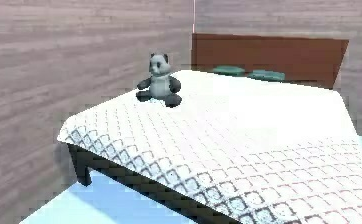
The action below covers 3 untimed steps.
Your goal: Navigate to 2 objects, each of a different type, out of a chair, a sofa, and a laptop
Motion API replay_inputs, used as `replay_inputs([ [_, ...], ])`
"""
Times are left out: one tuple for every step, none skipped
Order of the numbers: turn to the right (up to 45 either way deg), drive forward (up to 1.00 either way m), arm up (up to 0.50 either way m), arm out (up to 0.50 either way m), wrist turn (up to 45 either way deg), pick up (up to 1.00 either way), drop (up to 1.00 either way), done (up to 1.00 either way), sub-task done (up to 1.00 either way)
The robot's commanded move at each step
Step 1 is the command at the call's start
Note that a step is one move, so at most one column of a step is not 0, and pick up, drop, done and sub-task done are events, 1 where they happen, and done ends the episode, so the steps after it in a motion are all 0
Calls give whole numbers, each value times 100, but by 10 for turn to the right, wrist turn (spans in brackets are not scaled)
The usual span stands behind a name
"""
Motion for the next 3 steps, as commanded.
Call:
replay_inputs([
  [450, 0, 0, 0, 0, 0, 0, 0, 0],
  [450, 0, 0, 0, 0, 0, 0, 0, 0],
  [30, 0, 0, 0, 0, 0, 0, 0, 0],
])
